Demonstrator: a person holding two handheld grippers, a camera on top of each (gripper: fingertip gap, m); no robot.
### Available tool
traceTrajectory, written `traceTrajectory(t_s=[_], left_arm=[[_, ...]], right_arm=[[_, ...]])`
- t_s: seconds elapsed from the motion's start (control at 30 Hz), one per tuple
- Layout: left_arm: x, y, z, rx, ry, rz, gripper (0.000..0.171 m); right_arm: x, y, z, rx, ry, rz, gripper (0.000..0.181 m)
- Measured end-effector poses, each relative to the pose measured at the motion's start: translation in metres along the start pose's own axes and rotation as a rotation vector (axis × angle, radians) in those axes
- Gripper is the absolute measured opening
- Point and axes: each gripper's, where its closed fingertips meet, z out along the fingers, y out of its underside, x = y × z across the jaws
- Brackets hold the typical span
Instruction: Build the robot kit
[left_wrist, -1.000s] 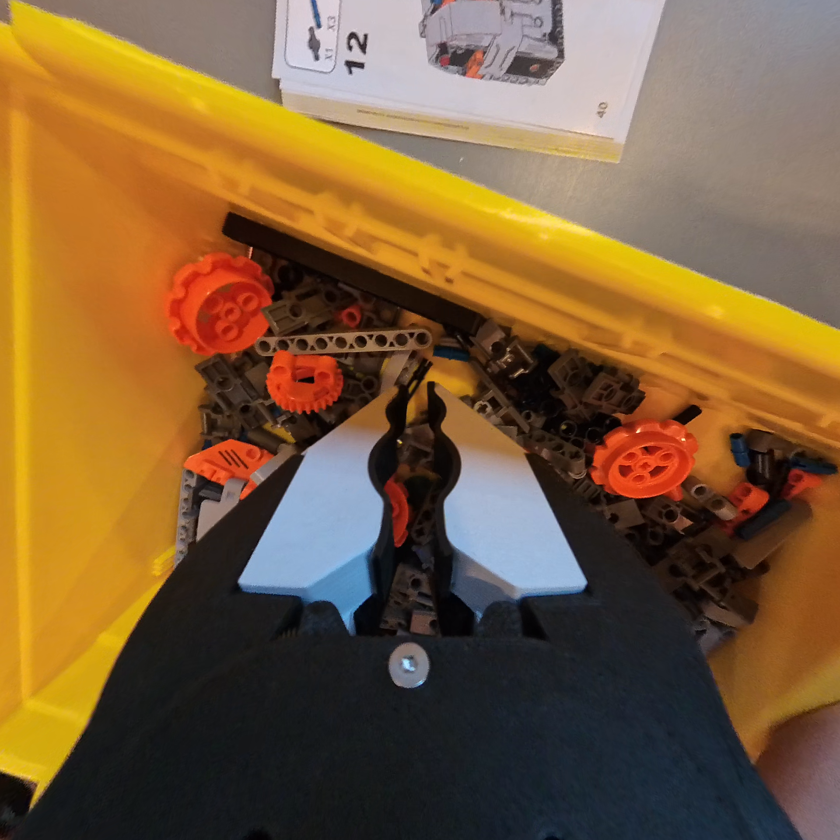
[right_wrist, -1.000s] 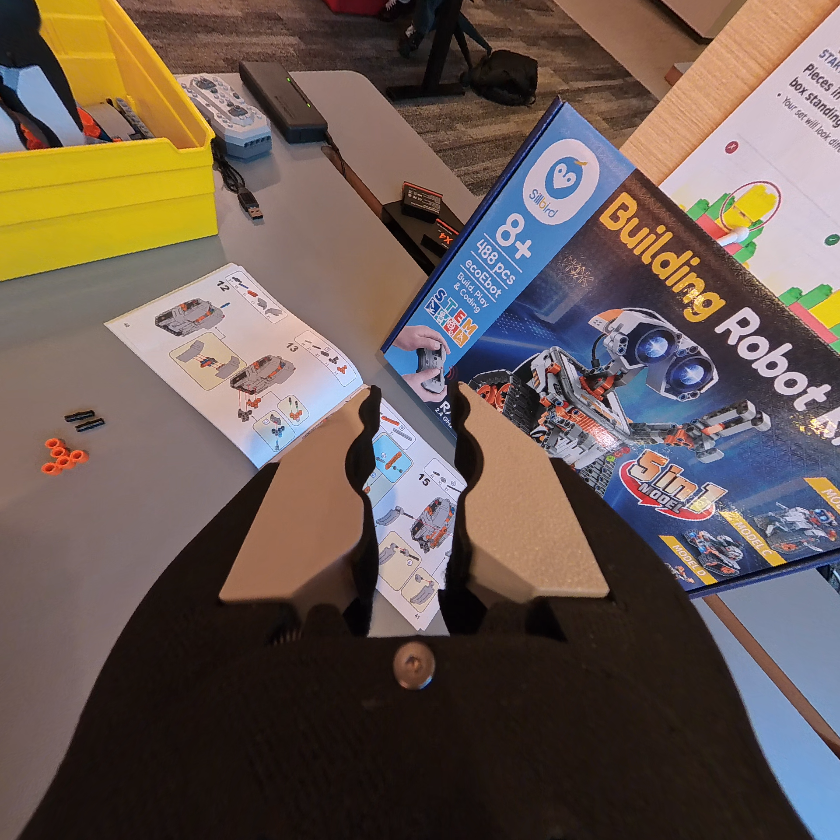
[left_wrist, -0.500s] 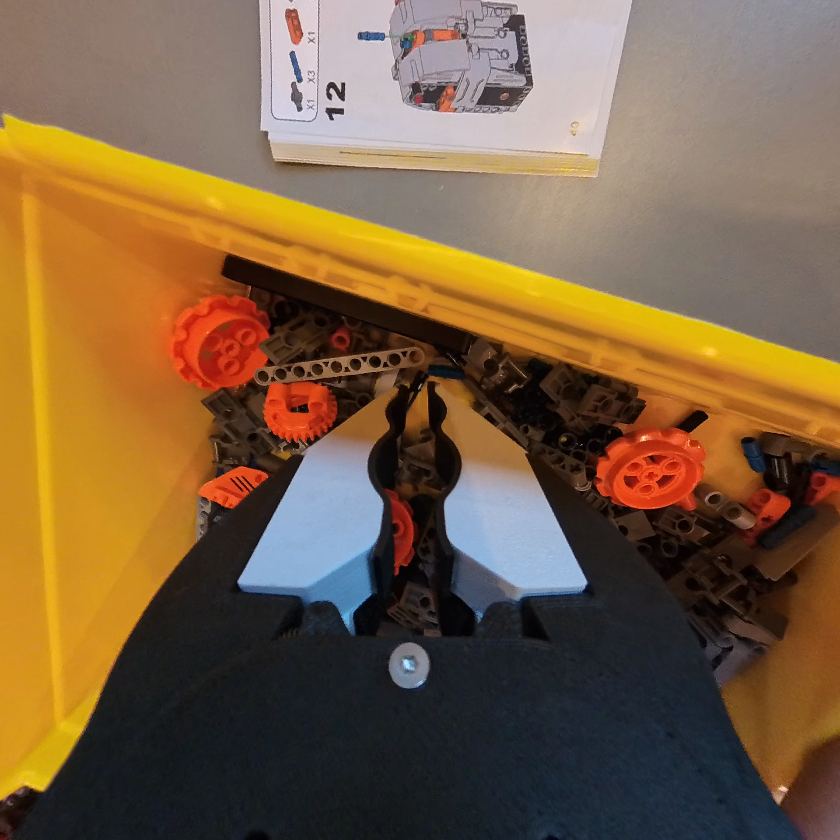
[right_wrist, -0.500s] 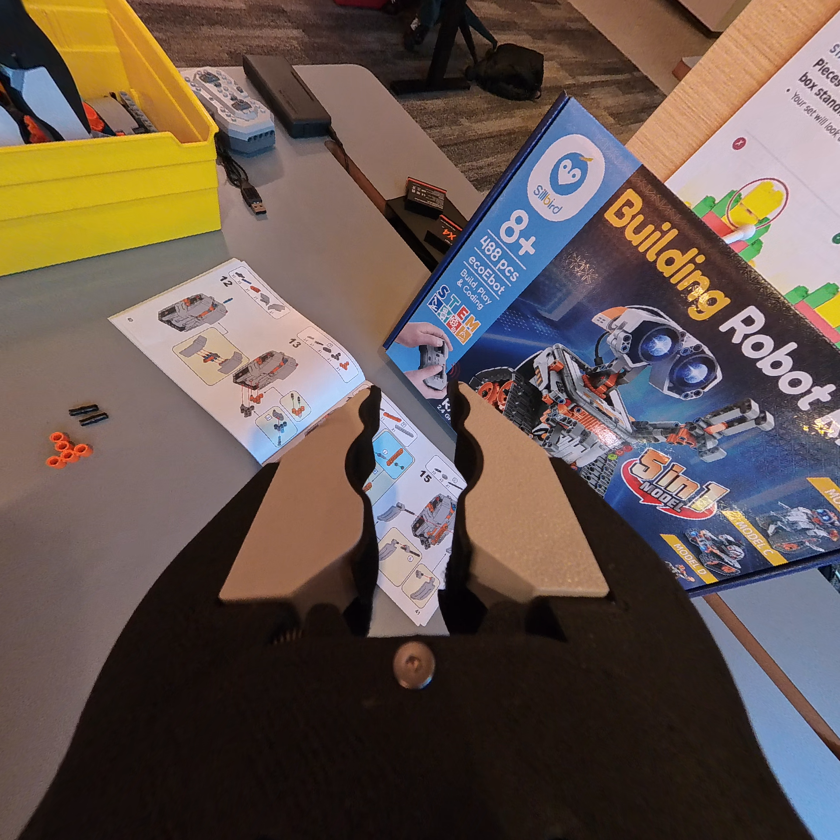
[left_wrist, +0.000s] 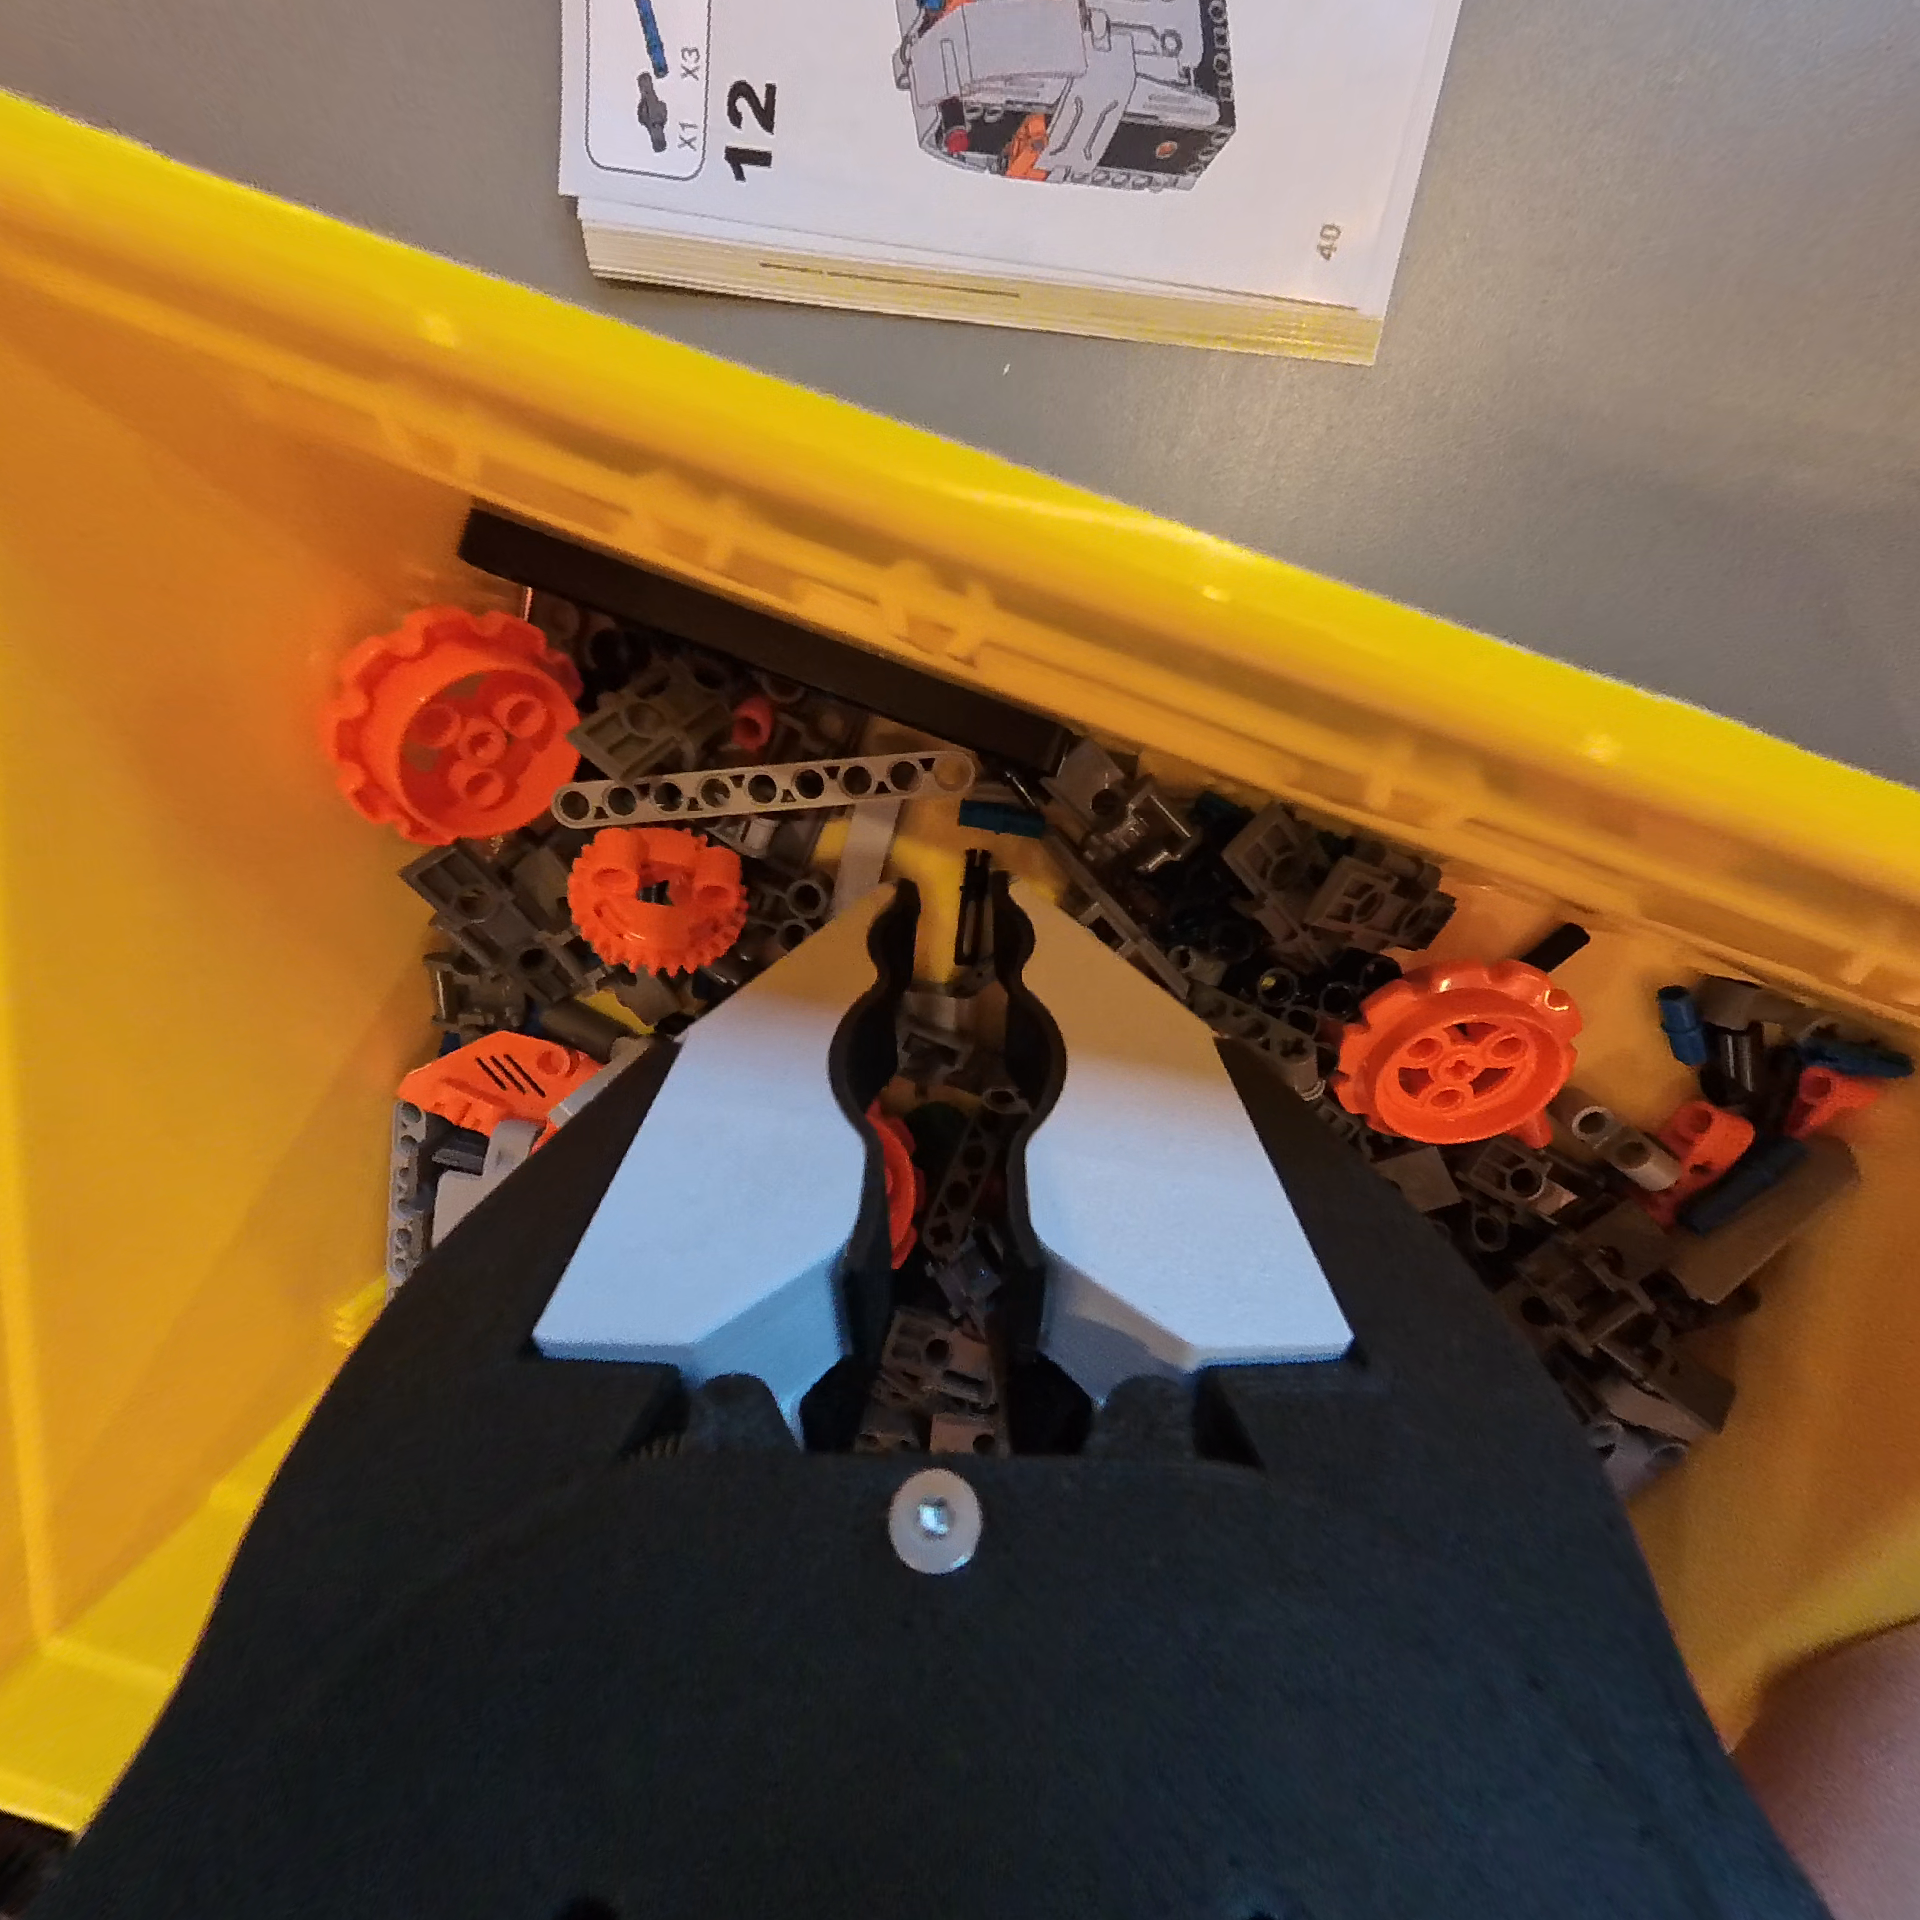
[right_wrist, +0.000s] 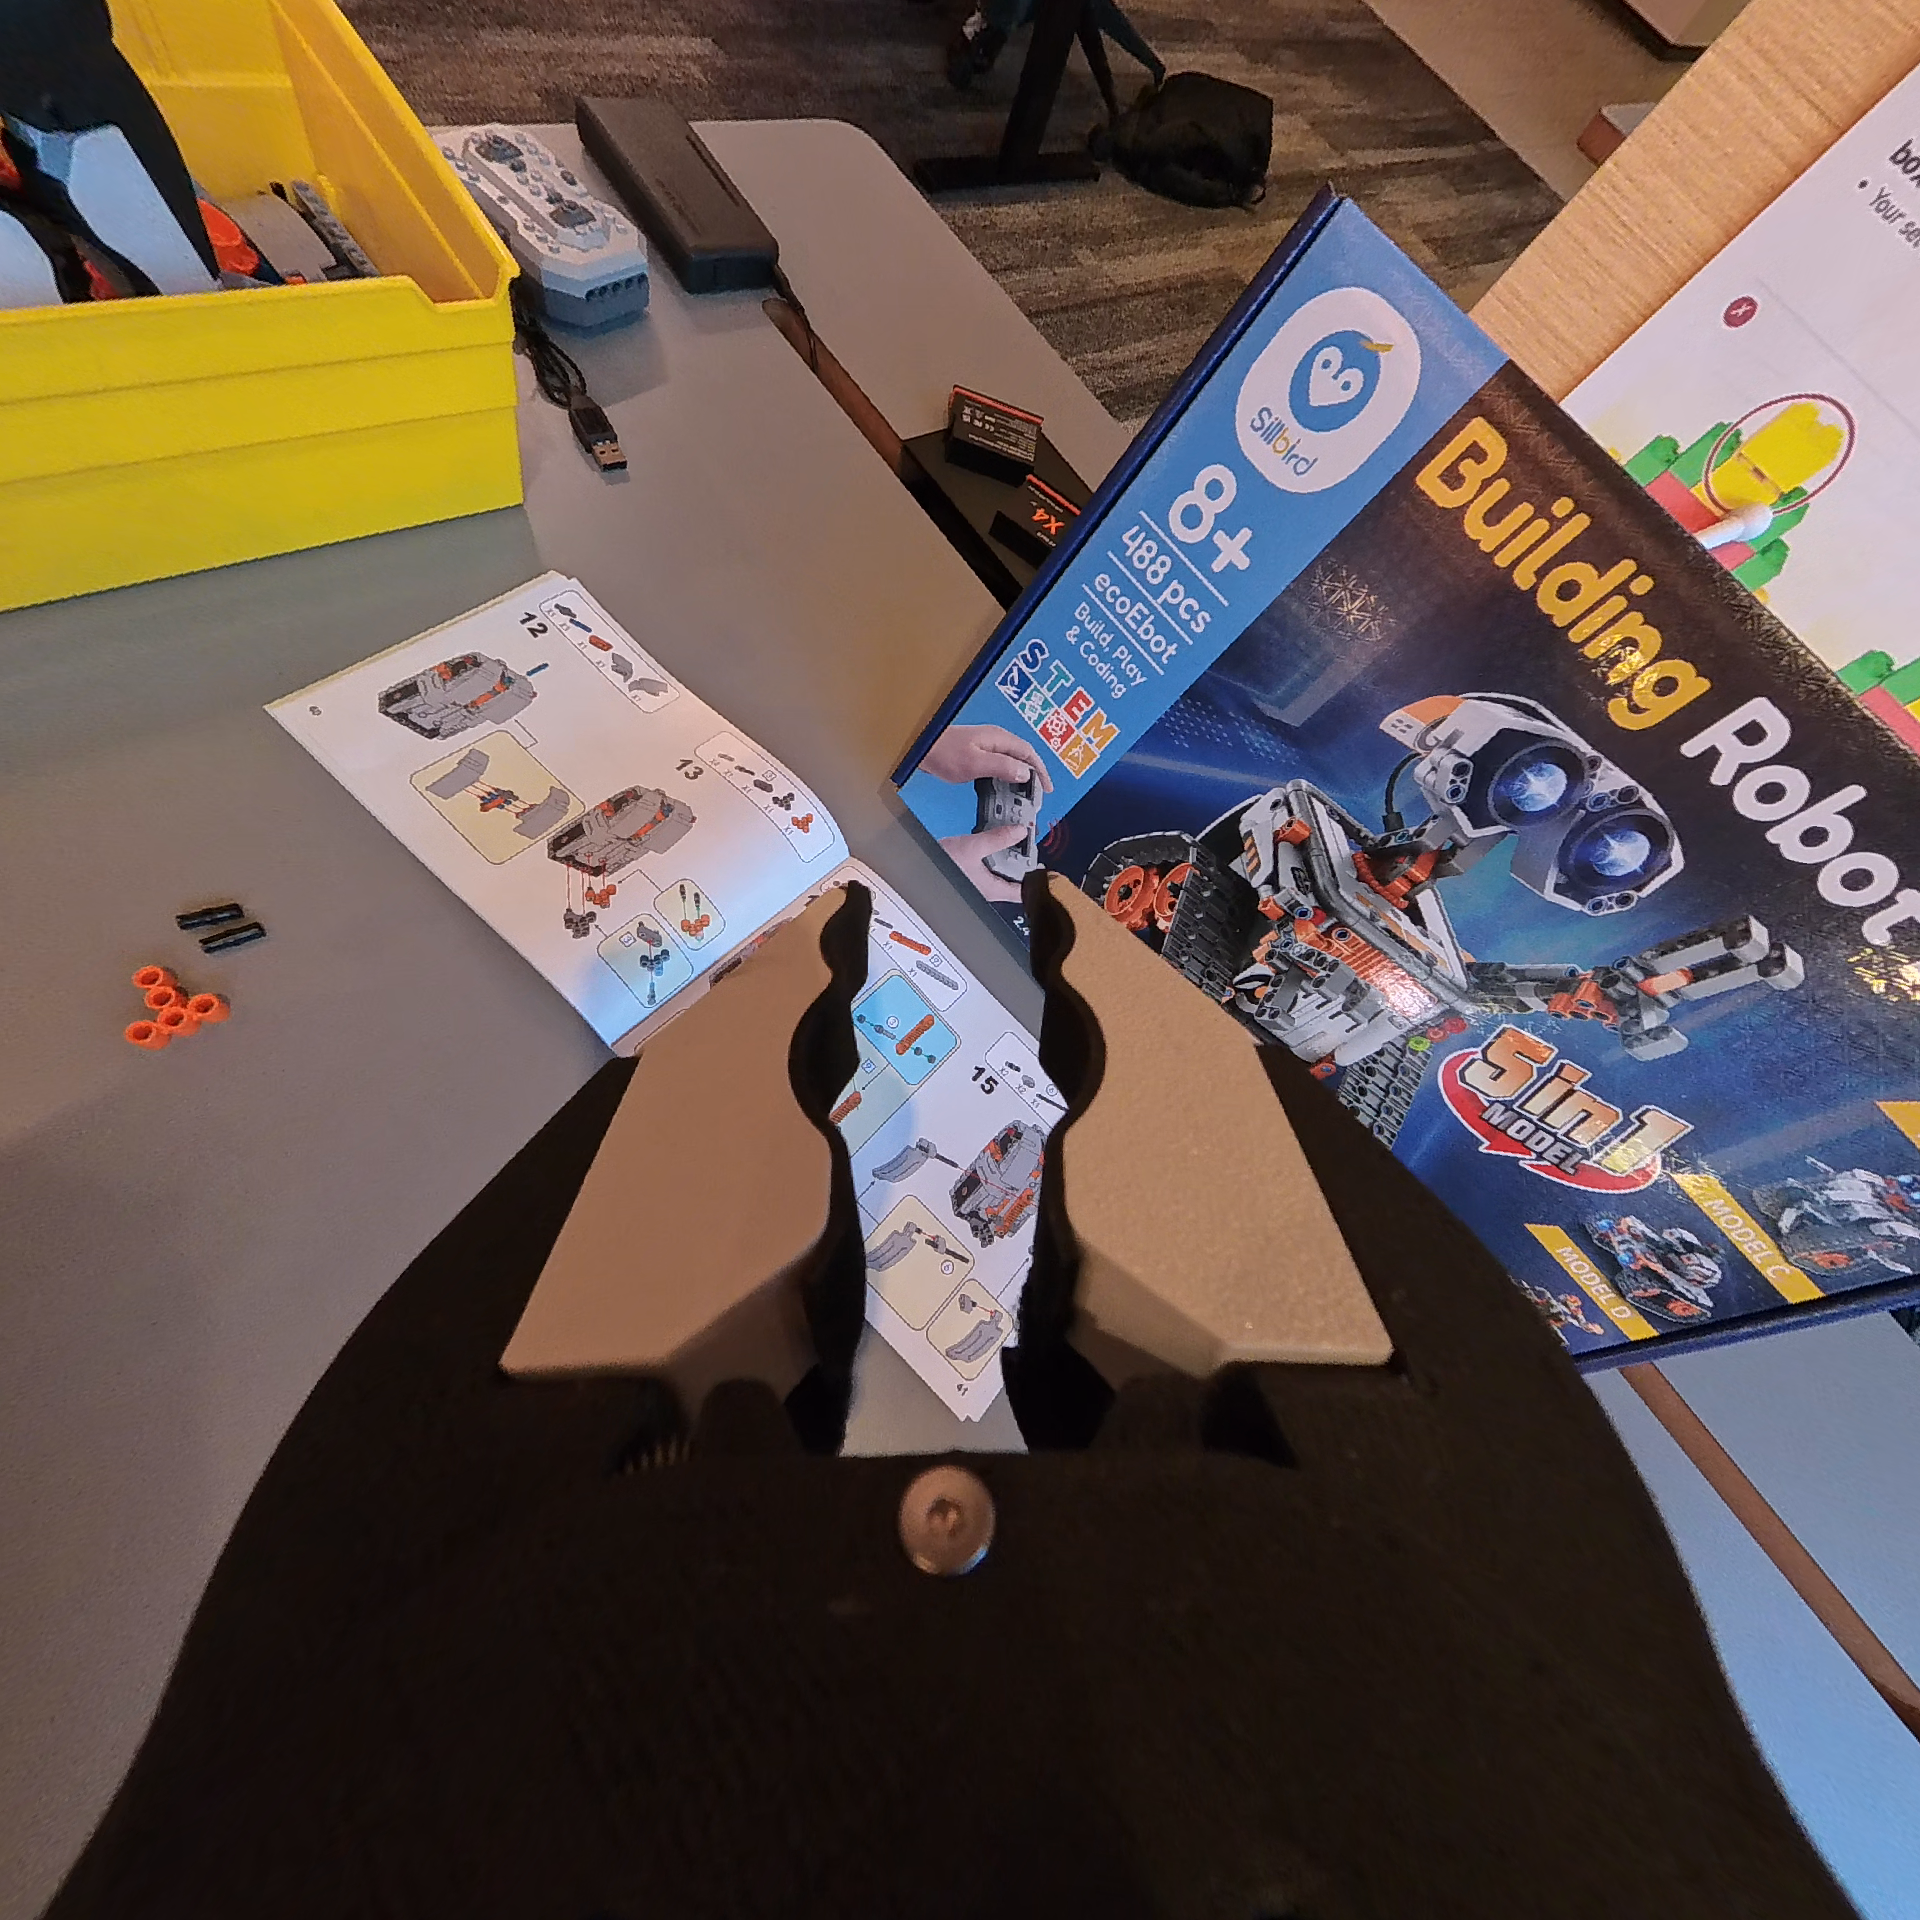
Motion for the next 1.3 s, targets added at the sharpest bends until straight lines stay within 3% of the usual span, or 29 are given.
traceTrajectory(t_s=[0.4,0.5,0.67,0.83,1.07,1.3], left_arm=[[0.003,-0.002,0.0,0.02,0.096,-0.138,0.015],[-0.003,-0.001,0.001,0.013,0.054,-0.12,0.003],[-0.003,-0.001,0.001,-0.015,0.022,-0.05,0.002],[-0.009,0.0,-0.003,-0.042,0.022,-0.108,0.001],[-0.036,-0.03,-0.066,0.256,-0.123,-0.195,0.001],[-0.02,-0.095,-0.18,0.907,-0.091,-0.134,0.001]], right_arm=[[-0.004,0.004,0.002,-0.025,-0.015,-0.011,0.03],[-0.005,0.004,0.002,-0.03,-0.019,-0.016,0.03],[-0.005,0.005,0.002,-0.032,-0.019,-0.018,0.03],[-0.005,0.005,0.002,-0.032,-0.02,-0.018,0.03],[-0.005,0.006,0.002,-0.039,-0.028,-0.021,0.03],[-0.037,-0.016,0.009,0.049,-0.139,-0.007,0.031]])
